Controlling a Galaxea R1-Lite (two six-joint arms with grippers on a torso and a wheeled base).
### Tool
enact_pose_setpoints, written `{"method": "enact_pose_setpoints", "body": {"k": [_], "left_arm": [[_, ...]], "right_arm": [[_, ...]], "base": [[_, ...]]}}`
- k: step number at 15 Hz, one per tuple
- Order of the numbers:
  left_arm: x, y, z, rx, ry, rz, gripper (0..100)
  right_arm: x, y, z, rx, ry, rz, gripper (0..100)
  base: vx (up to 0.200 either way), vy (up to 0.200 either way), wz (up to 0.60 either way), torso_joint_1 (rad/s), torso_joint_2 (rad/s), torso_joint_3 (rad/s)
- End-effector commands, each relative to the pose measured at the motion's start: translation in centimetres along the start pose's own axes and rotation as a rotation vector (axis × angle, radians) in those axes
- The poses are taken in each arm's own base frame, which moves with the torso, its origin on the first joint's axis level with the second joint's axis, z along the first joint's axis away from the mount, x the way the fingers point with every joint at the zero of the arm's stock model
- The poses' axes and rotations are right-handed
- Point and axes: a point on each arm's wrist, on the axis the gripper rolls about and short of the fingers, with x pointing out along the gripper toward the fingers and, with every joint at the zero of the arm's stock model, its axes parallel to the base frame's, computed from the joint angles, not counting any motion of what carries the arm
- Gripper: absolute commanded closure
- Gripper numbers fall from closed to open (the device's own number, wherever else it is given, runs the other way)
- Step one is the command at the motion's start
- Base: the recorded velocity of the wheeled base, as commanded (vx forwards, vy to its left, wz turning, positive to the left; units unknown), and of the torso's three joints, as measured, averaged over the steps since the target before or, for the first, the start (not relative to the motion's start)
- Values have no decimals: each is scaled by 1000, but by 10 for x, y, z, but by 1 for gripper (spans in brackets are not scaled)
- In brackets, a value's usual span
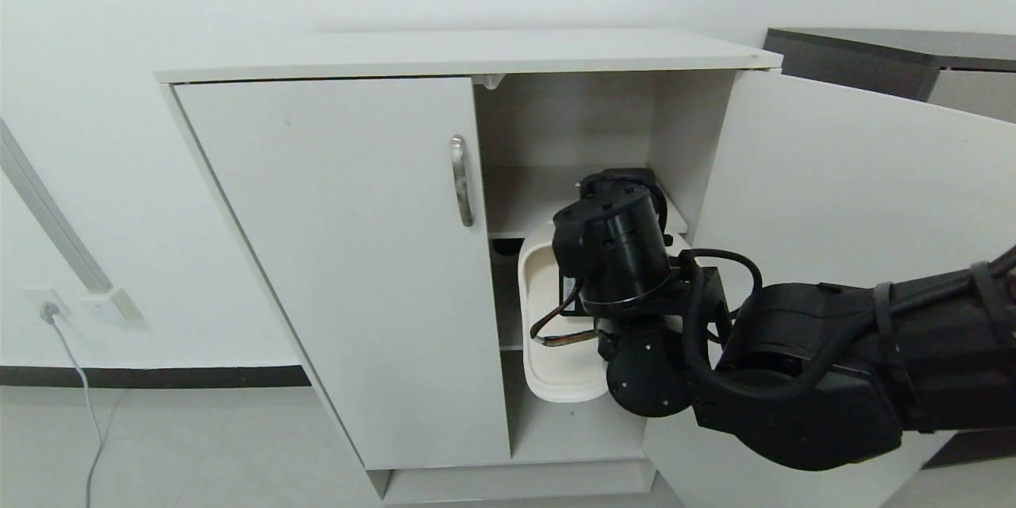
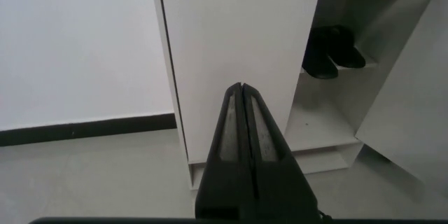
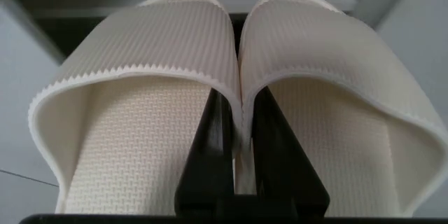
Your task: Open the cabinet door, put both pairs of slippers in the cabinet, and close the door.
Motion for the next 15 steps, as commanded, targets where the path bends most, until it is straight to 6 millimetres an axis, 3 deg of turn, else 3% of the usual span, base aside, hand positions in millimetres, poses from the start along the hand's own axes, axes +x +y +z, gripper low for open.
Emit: {"method": "enact_pose_setpoints", "body": {"k": [1, 9, 15], "left_arm": [[0, 0, 0, -1, 1, 2, 100], [0, 0, 0, -1, 1, 2, 100], [0, 0, 0, -1, 1, 2, 100]], "right_arm": [[3, 3, -1, -14, -1, -2, 100], [33, -9, 16, -68, -32, 42, 100], [44, -7, 10, -89, -19, 35, 100]], "base": [[0, 0, 0, 0, 0, 0], [0, 0, 0, 0, 0, 0], [0, 0, 0, 0, 0, 0]]}}
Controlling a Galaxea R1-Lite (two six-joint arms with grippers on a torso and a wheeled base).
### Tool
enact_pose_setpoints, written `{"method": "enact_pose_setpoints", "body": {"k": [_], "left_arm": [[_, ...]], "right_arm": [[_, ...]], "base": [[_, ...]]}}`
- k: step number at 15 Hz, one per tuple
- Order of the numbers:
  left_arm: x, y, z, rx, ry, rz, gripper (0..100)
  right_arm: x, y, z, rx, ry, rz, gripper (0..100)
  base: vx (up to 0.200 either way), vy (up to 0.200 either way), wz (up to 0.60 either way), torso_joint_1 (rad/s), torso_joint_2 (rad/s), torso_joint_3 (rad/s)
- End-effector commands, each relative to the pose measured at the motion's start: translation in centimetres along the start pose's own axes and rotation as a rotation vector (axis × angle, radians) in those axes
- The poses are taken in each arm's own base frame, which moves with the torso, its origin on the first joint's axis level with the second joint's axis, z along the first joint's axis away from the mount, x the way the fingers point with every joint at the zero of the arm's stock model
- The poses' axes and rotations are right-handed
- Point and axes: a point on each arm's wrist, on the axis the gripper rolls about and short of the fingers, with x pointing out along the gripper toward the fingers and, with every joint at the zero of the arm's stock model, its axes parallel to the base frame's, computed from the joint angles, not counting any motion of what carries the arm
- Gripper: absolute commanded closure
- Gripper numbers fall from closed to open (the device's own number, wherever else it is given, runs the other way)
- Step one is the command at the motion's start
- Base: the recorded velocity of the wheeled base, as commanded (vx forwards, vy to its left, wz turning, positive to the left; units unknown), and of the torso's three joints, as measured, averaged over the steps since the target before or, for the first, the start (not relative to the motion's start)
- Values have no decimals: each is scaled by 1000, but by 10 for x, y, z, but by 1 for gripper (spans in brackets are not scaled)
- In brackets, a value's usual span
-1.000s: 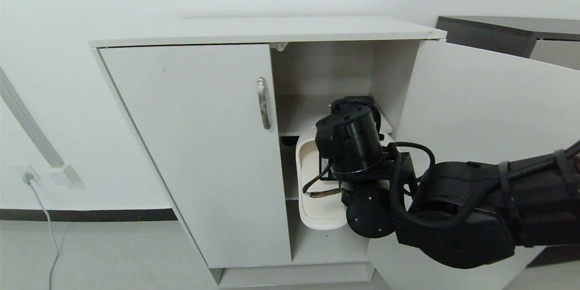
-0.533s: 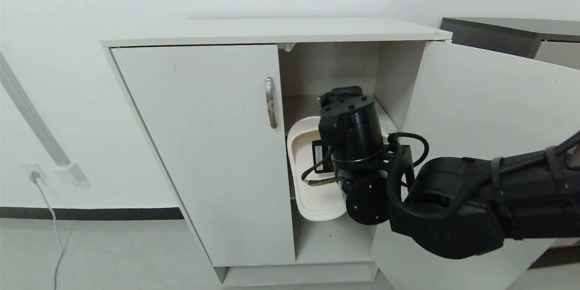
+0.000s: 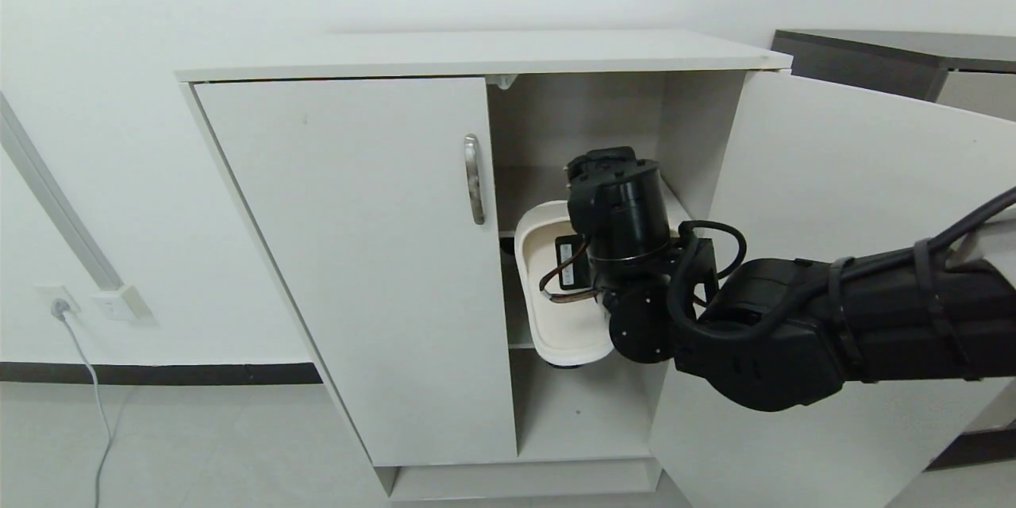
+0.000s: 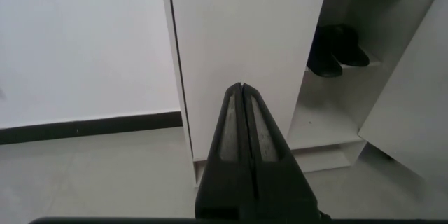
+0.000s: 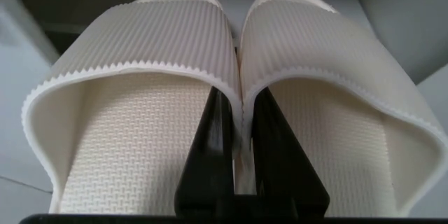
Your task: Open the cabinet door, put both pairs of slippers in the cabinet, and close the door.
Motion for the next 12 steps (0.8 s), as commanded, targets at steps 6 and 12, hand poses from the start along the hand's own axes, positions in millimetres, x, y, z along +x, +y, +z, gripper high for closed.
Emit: {"method": "enact_pose_setpoints", "body": {"k": [6, 12], "left_arm": [[0, 0, 0, 0, 1, 0, 100], [0, 0, 0, -2, 1, 3, 100]], "right_arm": [[4, -1, -2, 6, 1, -15, 100], [10, -2, -4, 7, 2, -20, 100]], "base": [[167, 0, 0, -3, 0, 4], [133, 0, 0, 3, 2, 2]]}}
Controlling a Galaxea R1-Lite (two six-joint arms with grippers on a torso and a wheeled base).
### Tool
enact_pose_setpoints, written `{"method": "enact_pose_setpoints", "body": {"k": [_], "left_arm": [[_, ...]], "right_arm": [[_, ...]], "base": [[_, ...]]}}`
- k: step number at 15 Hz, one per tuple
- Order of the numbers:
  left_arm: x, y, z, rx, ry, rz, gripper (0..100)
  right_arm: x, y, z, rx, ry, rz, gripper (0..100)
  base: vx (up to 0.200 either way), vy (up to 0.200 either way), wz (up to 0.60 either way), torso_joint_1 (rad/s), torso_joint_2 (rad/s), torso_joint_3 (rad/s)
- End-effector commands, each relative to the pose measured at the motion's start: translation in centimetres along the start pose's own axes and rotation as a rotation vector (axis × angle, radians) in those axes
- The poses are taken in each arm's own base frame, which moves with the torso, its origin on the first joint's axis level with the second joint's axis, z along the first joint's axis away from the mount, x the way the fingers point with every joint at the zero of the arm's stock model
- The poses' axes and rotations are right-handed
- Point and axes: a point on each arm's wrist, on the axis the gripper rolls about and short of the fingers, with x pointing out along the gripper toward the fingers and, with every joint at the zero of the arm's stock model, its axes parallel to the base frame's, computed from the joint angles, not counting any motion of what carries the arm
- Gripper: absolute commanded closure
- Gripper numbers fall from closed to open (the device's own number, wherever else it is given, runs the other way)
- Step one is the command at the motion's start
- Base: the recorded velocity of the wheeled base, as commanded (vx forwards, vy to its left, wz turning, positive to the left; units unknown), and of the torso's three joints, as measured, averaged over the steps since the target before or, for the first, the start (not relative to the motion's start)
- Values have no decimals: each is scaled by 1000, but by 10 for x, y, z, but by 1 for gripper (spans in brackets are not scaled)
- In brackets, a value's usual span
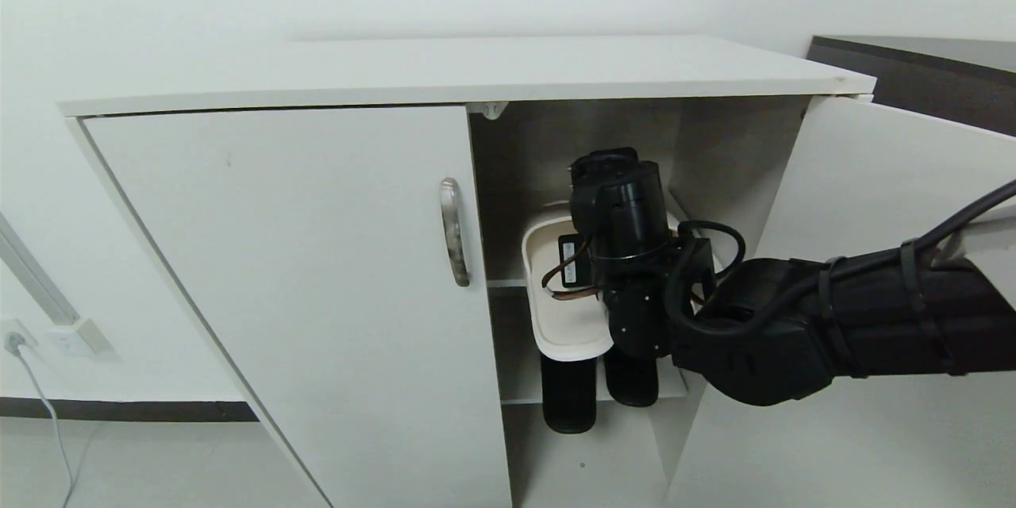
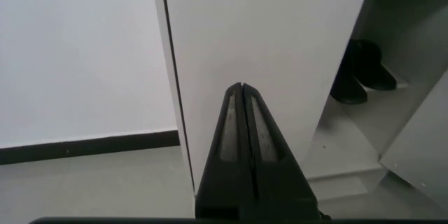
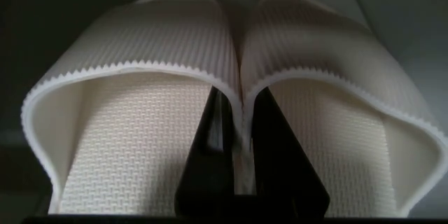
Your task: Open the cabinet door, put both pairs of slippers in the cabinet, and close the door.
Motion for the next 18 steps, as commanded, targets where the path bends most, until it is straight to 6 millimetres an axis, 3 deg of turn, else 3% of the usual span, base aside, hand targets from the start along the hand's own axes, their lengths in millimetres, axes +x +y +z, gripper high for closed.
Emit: {"method": "enact_pose_setpoints", "body": {"k": [1, 5, 18], "left_arm": [[0, 0, 0, 1, 1, 1, 100], [0, 0, 0, 1, 1, 1, 100], [0, 0, 0, -1, 1, 4, 100]], "right_arm": [[5, 0, -3, 1, 1, -7, 100], [27, -5, -4, 18, -4, -47, 100], [53, 5, 11, 21, 4, -36, 100]], "base": [[0, 0, 0, 0, 0, 0], [0, 0, 0, 0, 0, 0], [0, 0, 0, 0, 0, 0]]}}
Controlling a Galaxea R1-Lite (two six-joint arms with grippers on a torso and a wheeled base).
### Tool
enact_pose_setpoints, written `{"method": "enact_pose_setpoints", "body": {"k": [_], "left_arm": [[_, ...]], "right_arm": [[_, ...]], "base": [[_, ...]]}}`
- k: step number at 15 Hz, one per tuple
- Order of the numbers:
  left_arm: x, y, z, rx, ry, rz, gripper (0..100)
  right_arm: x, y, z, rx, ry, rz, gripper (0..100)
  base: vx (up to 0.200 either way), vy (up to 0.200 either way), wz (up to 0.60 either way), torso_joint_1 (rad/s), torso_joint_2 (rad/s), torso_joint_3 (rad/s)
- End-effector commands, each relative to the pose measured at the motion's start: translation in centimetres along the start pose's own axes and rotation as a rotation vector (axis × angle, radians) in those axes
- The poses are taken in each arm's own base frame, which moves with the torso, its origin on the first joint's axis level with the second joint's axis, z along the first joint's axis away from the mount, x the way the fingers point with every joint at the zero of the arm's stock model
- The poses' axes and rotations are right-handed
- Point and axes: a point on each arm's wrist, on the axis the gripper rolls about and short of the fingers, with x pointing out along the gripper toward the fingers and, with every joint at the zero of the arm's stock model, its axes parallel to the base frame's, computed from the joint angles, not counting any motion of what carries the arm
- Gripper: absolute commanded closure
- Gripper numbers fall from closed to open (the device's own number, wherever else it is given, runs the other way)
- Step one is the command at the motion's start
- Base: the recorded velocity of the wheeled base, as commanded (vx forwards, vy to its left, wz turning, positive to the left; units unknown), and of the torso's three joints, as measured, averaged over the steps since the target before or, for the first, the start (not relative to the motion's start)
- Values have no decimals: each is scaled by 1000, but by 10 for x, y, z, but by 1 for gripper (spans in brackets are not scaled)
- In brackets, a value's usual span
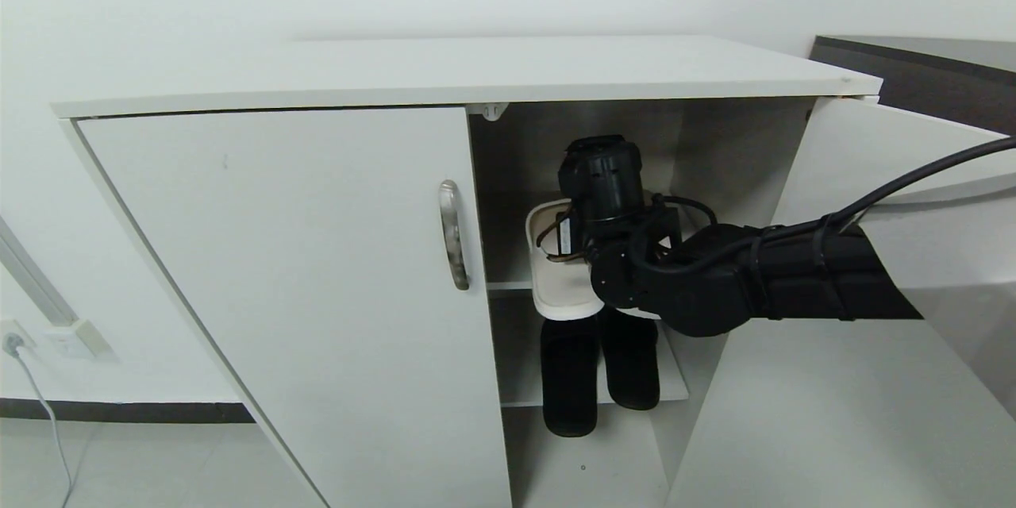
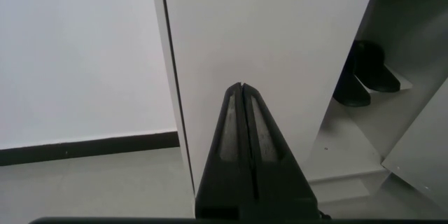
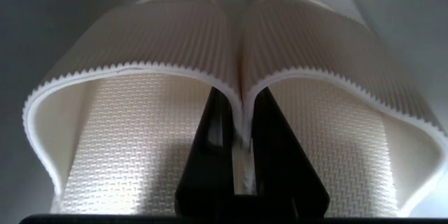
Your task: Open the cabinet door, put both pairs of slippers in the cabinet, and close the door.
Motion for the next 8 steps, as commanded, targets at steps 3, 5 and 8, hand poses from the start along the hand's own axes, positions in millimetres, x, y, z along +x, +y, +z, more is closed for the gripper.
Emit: {"method": "enact_pose_setpoints", "body": {"k": [3, 5, 8], "left_arm": [[0, 0, 0, 0, 1, 0, 100], [0, 0, 0, 0, 1, 0, 100], [0, 0, 0, 0, 1, 0, 100]], "right_arm": [[9, -1, 4, 16, -13, -5, 100], [11, 1, 2, 15, -12, -8, 100], [14, 0, 2, 15, -11, -11, 100]], "base": [[0, 0, 0, 0, 0, 0], [0, 0, 0, 0, 0, 0], [0, 0, 0, 0, 0, 0]]}}
